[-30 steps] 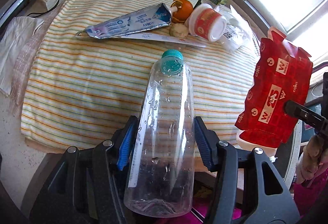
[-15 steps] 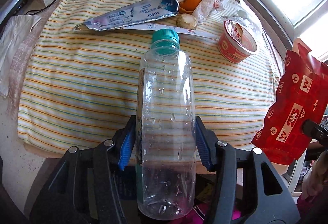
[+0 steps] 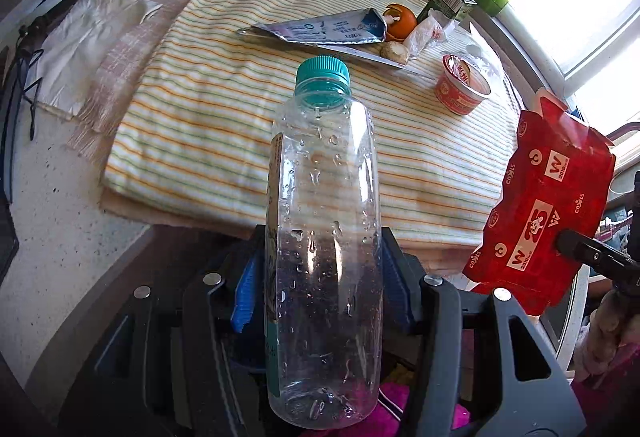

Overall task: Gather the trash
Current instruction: 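Carry bottle and red bag down to the blue wastebasket and open both grippers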

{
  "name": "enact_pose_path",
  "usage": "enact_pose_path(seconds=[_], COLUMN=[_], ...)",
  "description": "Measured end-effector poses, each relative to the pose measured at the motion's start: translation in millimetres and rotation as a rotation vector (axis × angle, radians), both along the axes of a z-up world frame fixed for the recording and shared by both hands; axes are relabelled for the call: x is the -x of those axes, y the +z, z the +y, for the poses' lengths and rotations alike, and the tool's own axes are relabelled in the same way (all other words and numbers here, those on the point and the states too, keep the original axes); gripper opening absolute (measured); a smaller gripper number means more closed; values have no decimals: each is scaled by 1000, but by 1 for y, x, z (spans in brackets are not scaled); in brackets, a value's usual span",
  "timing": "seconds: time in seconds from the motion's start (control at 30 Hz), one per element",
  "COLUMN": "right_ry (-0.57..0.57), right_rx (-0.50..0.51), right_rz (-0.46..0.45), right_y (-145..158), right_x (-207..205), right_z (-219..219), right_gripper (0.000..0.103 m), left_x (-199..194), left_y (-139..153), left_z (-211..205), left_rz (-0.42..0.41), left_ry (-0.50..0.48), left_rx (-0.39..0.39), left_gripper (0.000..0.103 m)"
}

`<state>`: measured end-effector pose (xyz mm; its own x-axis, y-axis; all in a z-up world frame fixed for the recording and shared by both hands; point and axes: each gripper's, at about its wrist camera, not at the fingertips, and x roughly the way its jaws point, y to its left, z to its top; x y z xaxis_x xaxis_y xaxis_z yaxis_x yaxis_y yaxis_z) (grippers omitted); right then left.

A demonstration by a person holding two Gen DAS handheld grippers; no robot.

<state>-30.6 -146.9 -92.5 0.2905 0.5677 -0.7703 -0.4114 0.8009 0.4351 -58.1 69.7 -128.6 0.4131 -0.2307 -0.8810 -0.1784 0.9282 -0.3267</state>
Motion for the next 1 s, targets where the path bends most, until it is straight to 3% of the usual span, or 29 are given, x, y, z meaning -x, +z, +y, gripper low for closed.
enact_pose_path(seconds=[0.4, 0.73, 1.0], right_ry=[79, 134, 144], right_rx=[53, 141, 222], right_rz=[76, 135, 171], right_y=[-49, -103, -148], right_x=[44, 77, 87], right_z=[52, 84, 92], right_gripper=[17, 17, 17], left_x=[77, 125, 133], left_y=[-16, -71, -124], left_z=[23, 24, 18], left_rz=[37, 146, 255], left_ry=[20, 27, 30], left_rx=[1, 50, 66], left_gripper=[54, 54, 54])
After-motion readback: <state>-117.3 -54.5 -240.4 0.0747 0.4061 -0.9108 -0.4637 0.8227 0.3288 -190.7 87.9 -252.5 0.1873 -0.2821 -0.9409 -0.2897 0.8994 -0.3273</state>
